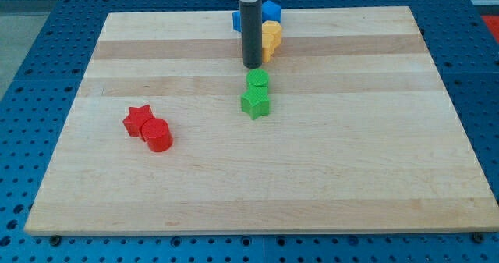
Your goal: Push the yellow blocks slightly up
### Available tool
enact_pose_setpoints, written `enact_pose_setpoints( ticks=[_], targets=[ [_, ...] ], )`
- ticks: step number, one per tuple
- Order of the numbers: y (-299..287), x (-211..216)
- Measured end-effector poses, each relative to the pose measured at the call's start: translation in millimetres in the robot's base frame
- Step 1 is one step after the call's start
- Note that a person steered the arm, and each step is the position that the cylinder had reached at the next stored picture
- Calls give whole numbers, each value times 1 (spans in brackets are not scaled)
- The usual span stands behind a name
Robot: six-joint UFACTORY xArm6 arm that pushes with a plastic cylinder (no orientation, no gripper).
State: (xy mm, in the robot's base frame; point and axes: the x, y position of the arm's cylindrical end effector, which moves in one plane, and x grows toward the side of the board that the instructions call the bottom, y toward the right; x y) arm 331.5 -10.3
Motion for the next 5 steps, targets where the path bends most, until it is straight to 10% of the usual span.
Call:
enact_pose_setpoints(
  ticks=[3,5],
  targets=[
    [8,-49],
    [22,10]
  ],
)
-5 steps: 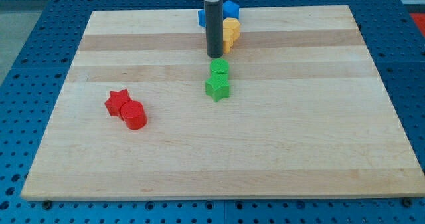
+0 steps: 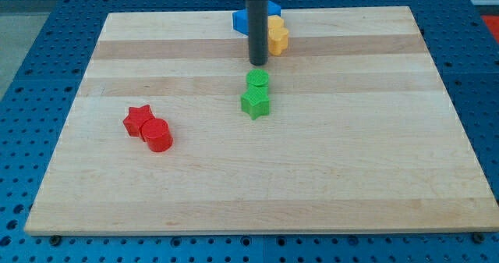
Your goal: Push the yellow blocks slightly up
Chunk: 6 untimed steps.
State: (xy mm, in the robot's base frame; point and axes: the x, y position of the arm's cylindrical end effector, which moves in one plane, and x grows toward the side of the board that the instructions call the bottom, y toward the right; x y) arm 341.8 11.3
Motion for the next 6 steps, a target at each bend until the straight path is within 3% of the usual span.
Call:
enact_pose_setpoints(
  ticks=[1,4,6],
  targets=[
    [28,15],
    [31,-31],
    [30,-38]
  ],
)
